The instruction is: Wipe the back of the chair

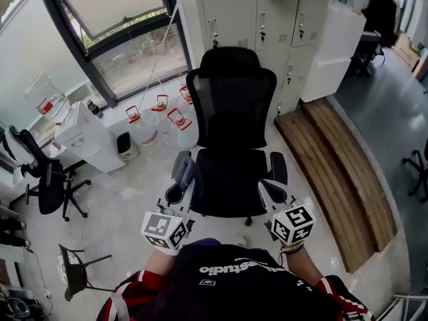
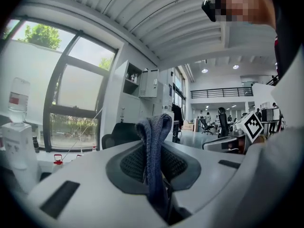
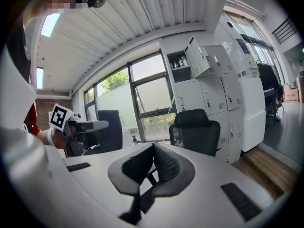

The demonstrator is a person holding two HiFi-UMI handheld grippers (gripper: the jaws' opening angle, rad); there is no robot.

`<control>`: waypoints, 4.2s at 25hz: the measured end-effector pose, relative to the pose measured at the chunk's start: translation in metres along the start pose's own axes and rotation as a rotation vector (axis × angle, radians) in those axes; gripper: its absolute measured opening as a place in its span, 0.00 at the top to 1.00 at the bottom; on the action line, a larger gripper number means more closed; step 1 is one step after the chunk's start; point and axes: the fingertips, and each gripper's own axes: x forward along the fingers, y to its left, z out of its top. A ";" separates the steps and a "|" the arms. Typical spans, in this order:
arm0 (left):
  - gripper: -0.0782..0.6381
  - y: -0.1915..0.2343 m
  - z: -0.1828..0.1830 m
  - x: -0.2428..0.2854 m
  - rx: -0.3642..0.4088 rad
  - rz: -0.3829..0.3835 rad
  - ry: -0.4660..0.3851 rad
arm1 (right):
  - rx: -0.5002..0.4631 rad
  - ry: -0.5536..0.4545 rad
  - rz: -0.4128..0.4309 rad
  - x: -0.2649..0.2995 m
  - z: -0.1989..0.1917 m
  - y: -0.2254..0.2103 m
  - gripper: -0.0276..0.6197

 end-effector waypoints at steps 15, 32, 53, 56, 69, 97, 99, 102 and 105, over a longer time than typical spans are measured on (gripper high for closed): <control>0.81 0.046 -0.002 0.078 0.054 0.063 0.038 | 0.066 0.026 -0.001 0.044 0.005 -0.061 0.94; 0.81 0.222 -0.021 0.231 0.008 0.068 0.086 | 0.022 0.051 -0.093 0.178 0.059 -0.117 0.94; 0.81 0.421 -0.138 0.454 -0.034 0.088 0.209 | 0.013 -0.027 -0.276 0.265 0.067 -0.163 0.94; 0.81 0.428 -0.143 0.468 -0.025 0.098 0.212 | 0.009 -0.023 -0.286 0.281 0.062 -0.174 0.94; 0.81 0.456 -0.159 0.526 -0.008 0.186 0.245 | -0.022 -0.015 -0.214 0.368 0.064 -0.213 0.94; 0.81 0.361 -0.187 0.633 -0.055 0.207 0.294 | 0.083 0.017 -0.302 0.288 0.042 -0.307 0.94; 0.81 0.338 -0.187 0.646 -0.056 0.175 0.292 | 0.087 0.014 -0.313 0.279 0.041 -0.315 0.94; 0.81 0.300 -0.186 0.668 -0.053 0.117 0.291 | 0.097 0.014 -0.331 0.264 0.039 -0.326 0.94; 0.81 0.261 -0.184 0.691 -0.046 0.059 0.294 | 0.107 0.012 -0.355 0.247 0.036 -0.337 0.94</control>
